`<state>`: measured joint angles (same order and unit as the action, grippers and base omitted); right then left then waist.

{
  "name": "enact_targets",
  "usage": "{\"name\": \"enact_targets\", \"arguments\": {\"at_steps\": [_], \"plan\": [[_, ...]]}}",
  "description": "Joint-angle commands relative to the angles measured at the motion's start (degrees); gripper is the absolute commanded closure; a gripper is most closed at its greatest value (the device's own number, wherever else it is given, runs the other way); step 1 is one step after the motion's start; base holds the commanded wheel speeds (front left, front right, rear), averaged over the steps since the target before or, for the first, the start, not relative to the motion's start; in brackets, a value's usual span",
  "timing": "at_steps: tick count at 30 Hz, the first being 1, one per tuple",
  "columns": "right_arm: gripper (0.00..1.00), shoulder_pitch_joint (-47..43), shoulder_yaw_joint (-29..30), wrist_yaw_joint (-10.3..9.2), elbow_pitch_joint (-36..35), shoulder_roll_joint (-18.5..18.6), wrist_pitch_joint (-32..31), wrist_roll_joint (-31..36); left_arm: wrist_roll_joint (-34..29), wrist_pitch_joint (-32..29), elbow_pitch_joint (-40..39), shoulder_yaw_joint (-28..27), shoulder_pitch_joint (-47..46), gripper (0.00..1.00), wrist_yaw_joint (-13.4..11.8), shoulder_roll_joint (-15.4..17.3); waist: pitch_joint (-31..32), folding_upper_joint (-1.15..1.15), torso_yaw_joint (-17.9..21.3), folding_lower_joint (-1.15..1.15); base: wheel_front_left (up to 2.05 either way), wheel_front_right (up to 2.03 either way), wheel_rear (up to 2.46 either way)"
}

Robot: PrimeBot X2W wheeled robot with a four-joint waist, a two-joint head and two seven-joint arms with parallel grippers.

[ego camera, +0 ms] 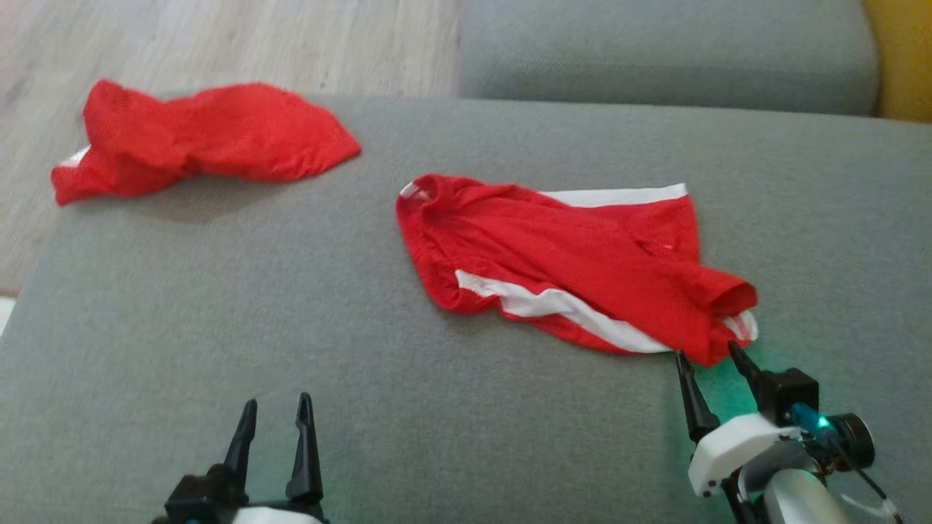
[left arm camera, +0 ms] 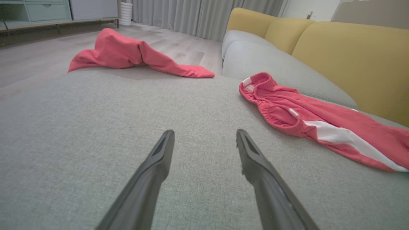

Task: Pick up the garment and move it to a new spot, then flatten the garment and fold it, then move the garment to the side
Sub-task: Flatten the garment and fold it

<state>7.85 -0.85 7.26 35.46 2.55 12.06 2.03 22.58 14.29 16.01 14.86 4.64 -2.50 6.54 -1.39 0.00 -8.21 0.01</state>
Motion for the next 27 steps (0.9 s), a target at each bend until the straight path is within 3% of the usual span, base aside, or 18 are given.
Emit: {"name": "enact_targets", "arguments": {"at_steps": [1,10,11,12,13,14,16,17,22,27], "plan": [[0.0,3.62,-0.46,0.23,0.91,0.32,-0.18,1.24,-0.7,0.66,-1.53,-1.59,-3.46,0.0,0.02,-0.15,-1.87,0.0,-1.66,-0.01,0.0,0.0,0.0],[0.0,7.04,-1.27,0.23,6.37,0.32,0.96,0.05,-0.91,0.69,-1.01,-1.84,-4.16,0.0,-0.15,-0.51,-2.73,0.0,-2.45,-0.01,0.0,0.0,0.0],[0.15,7.28,-1.63,0.23,6.42,0.32,1.21,-0.38,-0.96,0.69,-0.98,-1.88,-4.16,0.0,-0.15,-0.53,-2.69,0.0,-2.4,-0.01,0.0,0.0,0.0],[0.15,7.28,-1.63,0.23,6.42,0.32,1.21,-0.38,-0.96,0.69,-0.98,-1.88,-4.16,0.0,-0.15,-0.53,-2.69,0.0,-2.4,-0.01,0.0,0.0,0.0],[0.44,7.54,-1.94,0.23,6.27,0.32,1.5,-0.89,-1.01,0.7,-0.97,-1.92,-4.13,0.0,-0.14,-0.54,-2.64,0.0,-2.34,-0.01,0.0,0.0,0.0],[0.54,7.74,-2.26,0.23,6.18,0.32,1.71,-1.46,-1.04,0.7,-0.98,-1.99,-4.1,0.0,-0.14,-0.56,-2.59,0.0,-2.24,-0.01,0.0,0.0,0.0],[0.89,8.07,-2.94,0.23,6.35,0.32,1.97,-2.17,-1.1,0.7,-0.98,-2.16,-4.03,0.0,-0.14,-0.6,-2.47,0.0,-1.96,-0.01,0.0,0.0,0.0],[1.0,8.26,-3.22,0.23,6.52,0.32,2.03,-2.43,-1.13,0.7,-0.97,-2.22,-3.99,0.0,-0.12,-0.61,-2.42,0.0,-1.85,-0.01,0.0,0.0,0.0],[1.0,9.38,-4.53,0.23,5.42,0.32,2.52,-3.31,-1.32,0.7,-0.94,-2.43,-3.85,0.0,0.13,-0.68,-2.06,0.0,-1.54,-0.01,0.0,0.0,0.0],[1.0,9.32,-8.34,0.23,-0.2,0.32,2.81,-7.81,-1.55,0.71,-0.85,-2.73,-3.42,0.0,0.15,-0.72,-1.26,0.0,-1.28,-0.01,0.0,0.0,0.0]]}}
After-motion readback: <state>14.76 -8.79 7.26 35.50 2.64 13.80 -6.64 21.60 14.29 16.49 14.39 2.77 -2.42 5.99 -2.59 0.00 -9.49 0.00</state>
